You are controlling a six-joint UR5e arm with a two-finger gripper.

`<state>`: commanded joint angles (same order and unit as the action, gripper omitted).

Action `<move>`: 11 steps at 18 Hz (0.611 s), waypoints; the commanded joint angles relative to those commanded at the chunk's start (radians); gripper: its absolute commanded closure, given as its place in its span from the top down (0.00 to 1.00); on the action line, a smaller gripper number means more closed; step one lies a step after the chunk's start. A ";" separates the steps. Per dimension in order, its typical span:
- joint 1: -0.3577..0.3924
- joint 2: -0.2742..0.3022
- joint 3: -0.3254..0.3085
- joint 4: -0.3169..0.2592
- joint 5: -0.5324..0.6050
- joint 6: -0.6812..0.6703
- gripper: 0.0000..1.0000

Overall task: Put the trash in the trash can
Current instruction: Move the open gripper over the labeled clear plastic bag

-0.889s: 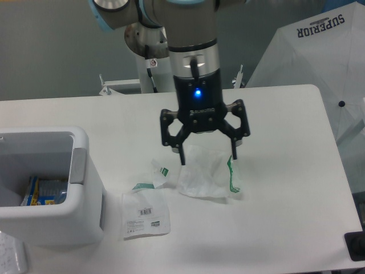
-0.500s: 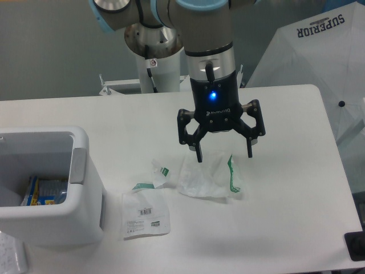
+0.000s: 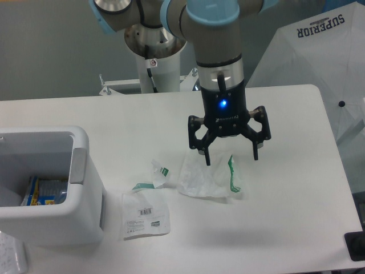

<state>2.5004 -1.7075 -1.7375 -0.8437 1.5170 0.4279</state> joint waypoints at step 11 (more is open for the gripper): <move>-0.032 -0.084 -0.100 -0.011 -0.014 -0.061 1.00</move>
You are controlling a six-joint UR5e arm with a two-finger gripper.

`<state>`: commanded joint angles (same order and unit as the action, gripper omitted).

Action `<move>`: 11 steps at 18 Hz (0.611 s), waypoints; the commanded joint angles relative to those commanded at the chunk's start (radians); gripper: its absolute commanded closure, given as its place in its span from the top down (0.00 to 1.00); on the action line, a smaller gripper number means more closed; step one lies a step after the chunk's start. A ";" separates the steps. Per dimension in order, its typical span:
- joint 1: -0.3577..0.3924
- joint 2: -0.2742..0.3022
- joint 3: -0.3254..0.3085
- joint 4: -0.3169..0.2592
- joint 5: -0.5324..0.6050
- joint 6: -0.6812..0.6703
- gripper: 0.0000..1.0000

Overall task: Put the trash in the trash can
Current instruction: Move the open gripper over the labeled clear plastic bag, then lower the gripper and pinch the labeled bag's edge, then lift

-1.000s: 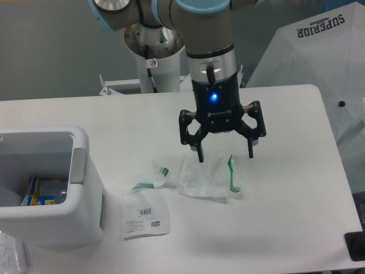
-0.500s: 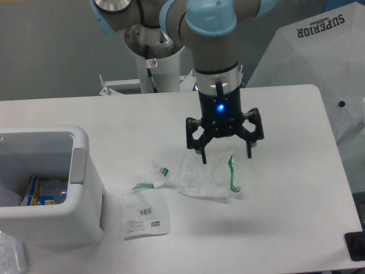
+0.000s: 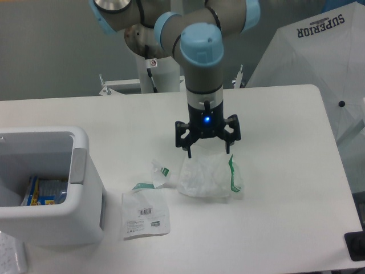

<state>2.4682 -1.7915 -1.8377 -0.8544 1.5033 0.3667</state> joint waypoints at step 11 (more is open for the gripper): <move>-0.107 -0.097 -0.018 0.006 -0.005 -0.008 1.00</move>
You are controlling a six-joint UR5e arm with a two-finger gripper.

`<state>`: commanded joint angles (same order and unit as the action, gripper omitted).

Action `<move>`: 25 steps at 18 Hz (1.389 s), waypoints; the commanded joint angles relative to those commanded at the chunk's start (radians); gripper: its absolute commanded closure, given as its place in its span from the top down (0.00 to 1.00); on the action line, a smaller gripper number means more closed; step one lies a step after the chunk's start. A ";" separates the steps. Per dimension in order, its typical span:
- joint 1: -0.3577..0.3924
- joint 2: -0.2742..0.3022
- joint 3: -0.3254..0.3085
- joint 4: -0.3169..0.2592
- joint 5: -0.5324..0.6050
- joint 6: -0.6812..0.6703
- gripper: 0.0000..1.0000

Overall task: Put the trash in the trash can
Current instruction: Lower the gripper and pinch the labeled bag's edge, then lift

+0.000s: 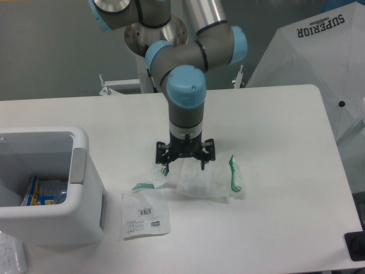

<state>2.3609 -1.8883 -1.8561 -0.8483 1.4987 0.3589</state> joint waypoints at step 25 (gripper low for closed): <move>-0.051 -0.022 -0.028 -0.081 0.040 0.040 0.02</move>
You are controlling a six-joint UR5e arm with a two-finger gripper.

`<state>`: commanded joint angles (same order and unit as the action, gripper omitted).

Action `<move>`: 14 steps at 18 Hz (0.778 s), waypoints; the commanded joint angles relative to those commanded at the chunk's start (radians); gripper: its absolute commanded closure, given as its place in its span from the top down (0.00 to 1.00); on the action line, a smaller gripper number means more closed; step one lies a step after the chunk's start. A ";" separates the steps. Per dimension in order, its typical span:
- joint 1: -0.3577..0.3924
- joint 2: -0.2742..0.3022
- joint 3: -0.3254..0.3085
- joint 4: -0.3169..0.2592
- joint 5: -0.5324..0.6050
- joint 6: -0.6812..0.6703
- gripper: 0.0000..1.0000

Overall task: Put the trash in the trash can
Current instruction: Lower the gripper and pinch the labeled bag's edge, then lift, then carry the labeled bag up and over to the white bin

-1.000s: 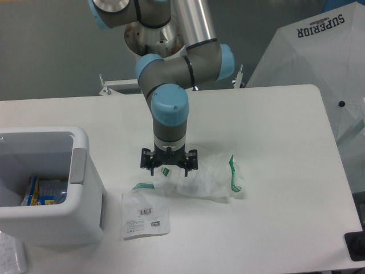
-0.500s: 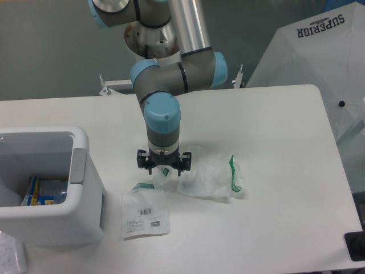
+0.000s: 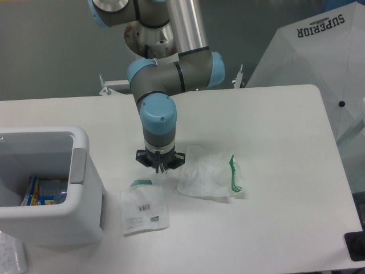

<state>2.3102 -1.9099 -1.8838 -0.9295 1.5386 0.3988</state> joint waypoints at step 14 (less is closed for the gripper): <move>0.204 0.248 0.153 0.001 -0.271 -0.093 0.03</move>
<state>2.5139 -1.6615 -1.7305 -0.9281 1.2674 0.3056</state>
